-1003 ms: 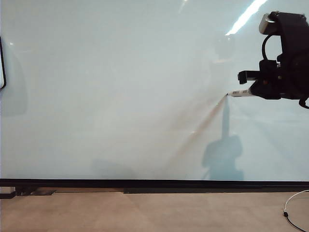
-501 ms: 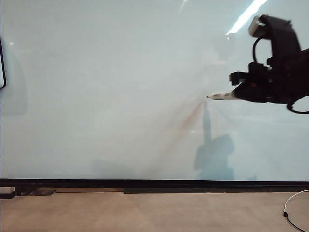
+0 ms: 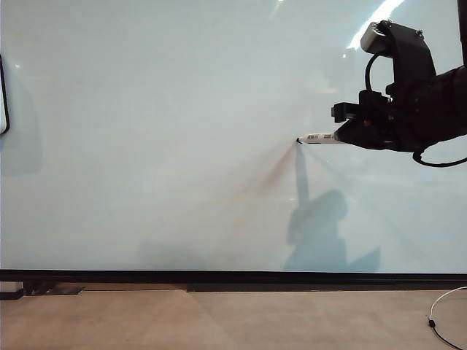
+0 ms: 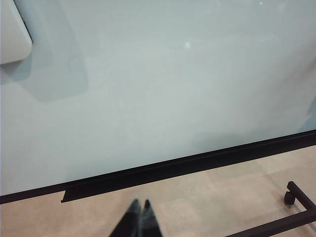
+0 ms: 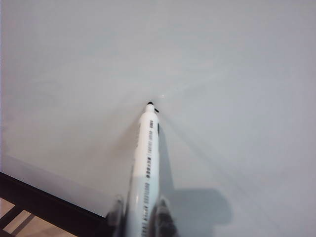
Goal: Pick up the pen on the shelf to the right of the whiteboard and draw a straight line.
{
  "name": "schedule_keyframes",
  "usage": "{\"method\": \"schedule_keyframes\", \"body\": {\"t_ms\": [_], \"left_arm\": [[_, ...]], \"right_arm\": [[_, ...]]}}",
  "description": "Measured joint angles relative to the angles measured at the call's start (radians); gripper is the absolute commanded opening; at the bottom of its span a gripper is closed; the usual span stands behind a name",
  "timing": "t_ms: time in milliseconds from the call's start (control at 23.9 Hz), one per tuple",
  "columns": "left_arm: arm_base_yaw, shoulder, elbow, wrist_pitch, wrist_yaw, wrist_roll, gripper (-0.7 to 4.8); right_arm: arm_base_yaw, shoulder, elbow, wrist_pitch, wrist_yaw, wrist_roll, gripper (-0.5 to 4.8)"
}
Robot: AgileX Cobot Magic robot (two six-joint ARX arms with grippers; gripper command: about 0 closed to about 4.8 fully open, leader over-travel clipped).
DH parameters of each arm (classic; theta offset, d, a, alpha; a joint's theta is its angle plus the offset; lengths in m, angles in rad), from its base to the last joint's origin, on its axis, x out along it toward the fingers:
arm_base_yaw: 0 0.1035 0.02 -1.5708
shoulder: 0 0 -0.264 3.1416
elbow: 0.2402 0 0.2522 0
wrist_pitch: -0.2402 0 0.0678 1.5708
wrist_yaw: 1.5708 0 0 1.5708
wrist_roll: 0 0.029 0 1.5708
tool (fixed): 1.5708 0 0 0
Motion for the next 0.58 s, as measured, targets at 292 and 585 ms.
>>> {"method": "schedule_keyframes", "body": {"t_ms": [292,585], "left_arm": [[0.0,0.0,0.0,0.0,0.0,0.0,-0.05],[0.0,0.0,0.0,0.0,0.0,0.0,-0.05]], "right_arm": [[0.001,0.0,-0.001,-0.001,0.023,0.0,-0.06],[0.001,-0.003,-0.013,-0.005,0.049,0.0,-0.06]]}}
